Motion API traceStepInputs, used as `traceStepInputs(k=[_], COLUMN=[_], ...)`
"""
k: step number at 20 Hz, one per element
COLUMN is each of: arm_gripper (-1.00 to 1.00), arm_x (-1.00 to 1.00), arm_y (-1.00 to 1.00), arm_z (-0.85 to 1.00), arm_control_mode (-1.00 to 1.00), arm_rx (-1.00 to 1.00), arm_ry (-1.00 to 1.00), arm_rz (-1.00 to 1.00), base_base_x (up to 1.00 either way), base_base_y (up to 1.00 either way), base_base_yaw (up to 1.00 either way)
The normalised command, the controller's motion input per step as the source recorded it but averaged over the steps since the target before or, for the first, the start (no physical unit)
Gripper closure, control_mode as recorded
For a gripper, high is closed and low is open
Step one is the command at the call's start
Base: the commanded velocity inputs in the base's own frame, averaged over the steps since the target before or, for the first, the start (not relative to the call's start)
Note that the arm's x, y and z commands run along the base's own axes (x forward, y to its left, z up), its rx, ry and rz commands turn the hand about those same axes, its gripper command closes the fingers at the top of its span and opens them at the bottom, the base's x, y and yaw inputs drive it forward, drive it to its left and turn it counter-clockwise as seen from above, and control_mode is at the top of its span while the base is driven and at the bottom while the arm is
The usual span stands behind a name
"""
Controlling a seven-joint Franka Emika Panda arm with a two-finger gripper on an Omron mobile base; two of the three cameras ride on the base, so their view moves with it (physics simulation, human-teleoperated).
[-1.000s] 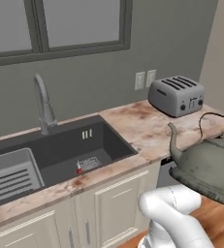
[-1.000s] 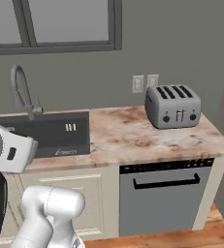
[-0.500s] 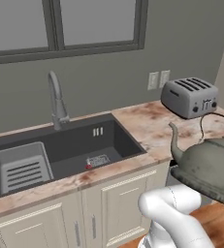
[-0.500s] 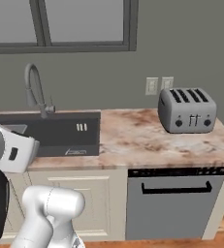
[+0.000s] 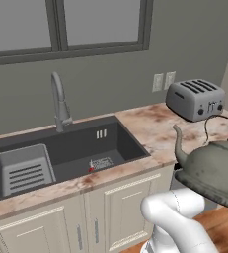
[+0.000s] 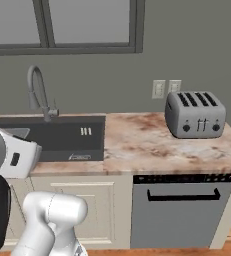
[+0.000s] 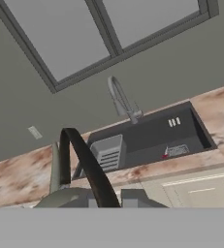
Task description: Open the cabinet, pick the kettle from the cabinet, and place it in the sink.
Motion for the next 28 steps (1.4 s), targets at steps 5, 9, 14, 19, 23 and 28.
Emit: traceStepInputs(k=[5, 9, 14, 19, 23, 28], arm_gripper=[1.00, 1.00, 1.00, 1.00, 1.00, 1.00], arm_x=[0.00, 0.09, 0.20, 0.35, 0.32, 0.20], arm_y=[0.00, 0.00, 0.00, 0.00, 0.09, 0.20], arm_z=[-0.13, 0.00, 0.06, 0.14, 0.01, -0.24], arm_control_mode=[-1.00, -1.00, -1.00, -1.00, -1.00, -1.00], arm_rx=[-0.06, -0.19, -0.18, -0.02, -0.02, -0.02], arm_ry=[-0.08, -0.14, -0.09, 0.01, 0.00, -0.03], arm_rz=[0.02, 0.14, 0.17, 0.21, 0.20, 0.08], base_base_x=[0.00, 0.00, 0.00, 0.00, 0.00, 0.00], base_base_y=[0.00, 0.00, 0.00, 0.00, 0.00, 0.00], base_base_yaw=[0.00, 0.00, 0.00, 0.00, 0.00, 0.00])
